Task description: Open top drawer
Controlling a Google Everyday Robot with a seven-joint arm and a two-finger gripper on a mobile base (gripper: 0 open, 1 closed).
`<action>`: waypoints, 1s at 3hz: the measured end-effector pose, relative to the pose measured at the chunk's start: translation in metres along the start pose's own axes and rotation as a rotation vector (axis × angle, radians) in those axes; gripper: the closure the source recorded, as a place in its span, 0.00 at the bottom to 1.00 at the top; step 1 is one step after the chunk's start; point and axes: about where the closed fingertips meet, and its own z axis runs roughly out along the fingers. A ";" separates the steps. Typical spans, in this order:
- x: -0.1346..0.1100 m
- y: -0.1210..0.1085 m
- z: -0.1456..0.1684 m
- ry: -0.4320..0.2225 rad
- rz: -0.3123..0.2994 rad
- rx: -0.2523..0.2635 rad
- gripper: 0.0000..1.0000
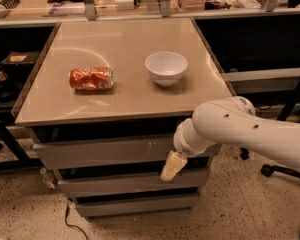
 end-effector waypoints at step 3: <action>0.003 0.026 0.023 -0.017 0.017 -0.099 0.00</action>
Offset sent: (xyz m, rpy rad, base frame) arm -0.0441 0.0188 -0.0530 0.0922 0.1837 0.0346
